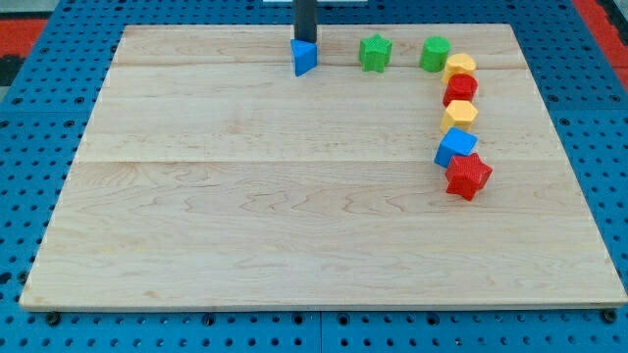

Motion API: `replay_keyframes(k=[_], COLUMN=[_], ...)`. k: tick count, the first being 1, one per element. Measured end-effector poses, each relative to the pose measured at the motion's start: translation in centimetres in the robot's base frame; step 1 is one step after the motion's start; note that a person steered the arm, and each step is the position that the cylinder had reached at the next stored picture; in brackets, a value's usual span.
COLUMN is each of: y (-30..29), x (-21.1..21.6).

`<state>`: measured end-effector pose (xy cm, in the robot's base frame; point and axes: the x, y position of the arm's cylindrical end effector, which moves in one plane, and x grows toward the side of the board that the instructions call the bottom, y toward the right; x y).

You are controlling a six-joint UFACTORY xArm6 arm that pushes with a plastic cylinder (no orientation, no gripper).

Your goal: Push the triangle slightly to the right

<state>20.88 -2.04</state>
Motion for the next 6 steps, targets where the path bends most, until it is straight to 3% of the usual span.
replay_keyframes(k=[1,2,3,5,6], y=[0.6,-7.3,-8.3,-1.4,-0.8], x=[0.8,2.3,5.7,5.7,4.6])
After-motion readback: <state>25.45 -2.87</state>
